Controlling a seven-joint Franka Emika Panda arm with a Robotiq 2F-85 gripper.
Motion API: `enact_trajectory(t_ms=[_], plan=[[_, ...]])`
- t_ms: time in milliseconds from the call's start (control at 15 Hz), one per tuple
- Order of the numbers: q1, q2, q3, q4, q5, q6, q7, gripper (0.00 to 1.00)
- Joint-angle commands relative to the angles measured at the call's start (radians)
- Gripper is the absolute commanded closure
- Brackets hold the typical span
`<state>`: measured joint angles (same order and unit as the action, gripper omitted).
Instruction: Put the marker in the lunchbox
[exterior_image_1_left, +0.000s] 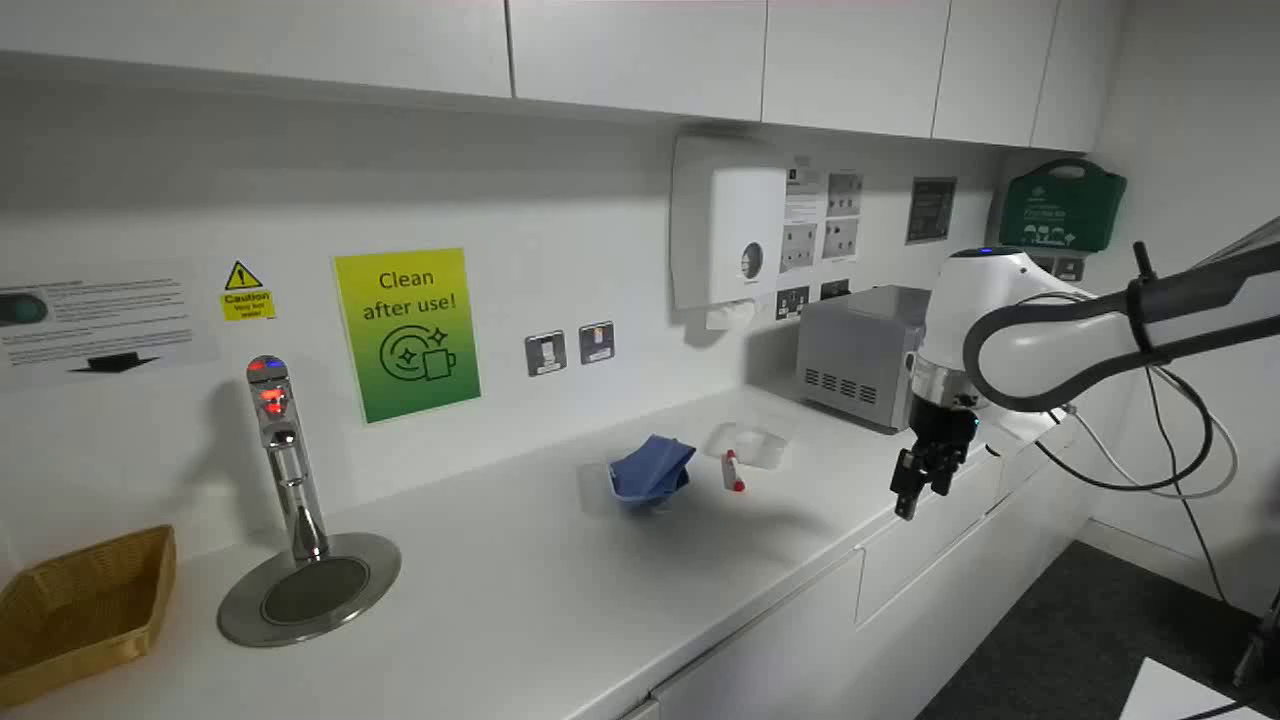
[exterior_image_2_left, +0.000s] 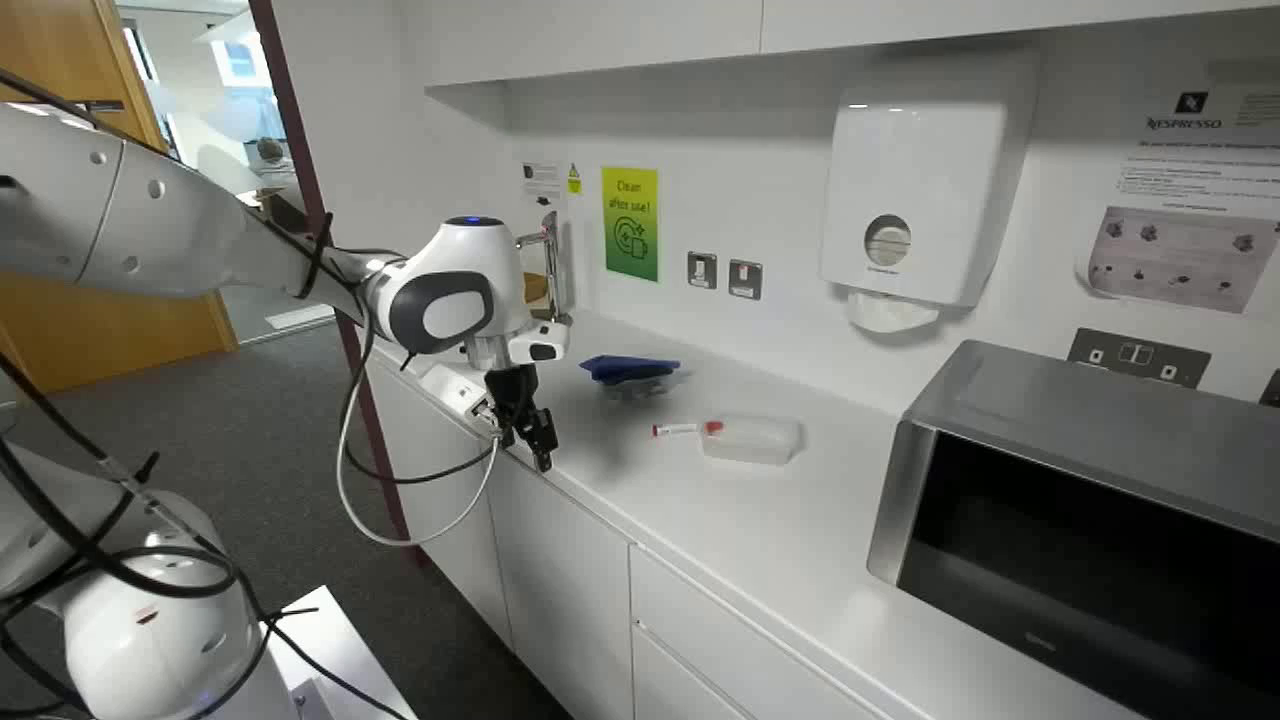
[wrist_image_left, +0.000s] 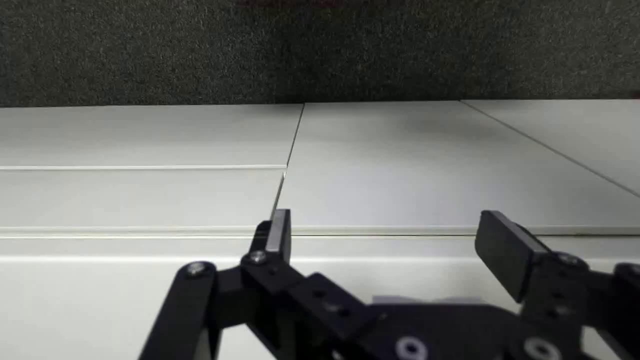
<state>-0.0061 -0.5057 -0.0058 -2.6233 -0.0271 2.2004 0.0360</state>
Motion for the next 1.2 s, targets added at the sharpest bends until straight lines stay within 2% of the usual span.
enact_trajectory(t_ms=[0,267,400,800,1000,1067,1133], plan=[[-0.004,0.000,0.003,0.002,0.002,-0.002,-0.002,0.00],[-0.014,0.012,0.000,0.027,0.002,0.005,0.015,0.00],[-0.018,0.030,-0.018,0.067,0.040,0.004,0.033,0.00],[-0.035,0.135,-0.052,0.237,0.147,0.013,0.093,0.00],[-0.061,0.230,-0.029,0.341,0.103,-0.063,0.205,0.00],[-0.046,0.156,-0.039,0.254,0.121,-0.012,0.153,0.00],[-0.048,0.185,-0.037,0.278,0.119,-0.020,0.171,0.00]])
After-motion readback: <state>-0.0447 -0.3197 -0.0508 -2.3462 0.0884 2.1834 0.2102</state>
